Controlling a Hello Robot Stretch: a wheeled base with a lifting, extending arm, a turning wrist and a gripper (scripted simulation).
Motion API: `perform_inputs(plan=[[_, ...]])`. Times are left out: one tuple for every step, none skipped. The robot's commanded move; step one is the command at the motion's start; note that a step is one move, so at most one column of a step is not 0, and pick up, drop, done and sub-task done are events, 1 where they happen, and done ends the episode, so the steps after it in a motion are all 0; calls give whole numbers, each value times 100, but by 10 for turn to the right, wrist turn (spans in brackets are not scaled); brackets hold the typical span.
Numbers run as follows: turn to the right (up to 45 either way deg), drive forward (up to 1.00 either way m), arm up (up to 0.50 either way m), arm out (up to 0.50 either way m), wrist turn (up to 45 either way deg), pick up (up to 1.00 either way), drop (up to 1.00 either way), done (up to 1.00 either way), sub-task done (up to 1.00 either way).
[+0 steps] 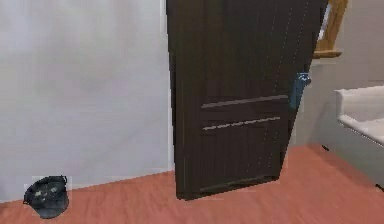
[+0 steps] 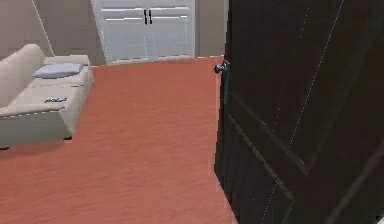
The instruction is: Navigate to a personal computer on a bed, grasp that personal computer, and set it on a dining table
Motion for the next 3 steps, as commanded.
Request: perform_inputs(plan=[[450, 0, 0, 0, 0, 0, 0, 0, 0], [210, 0, 0, 0, 0, 0, 0, 0, 0], [0, 100, 0, 0, 0, 0, 0, 0, 0]])
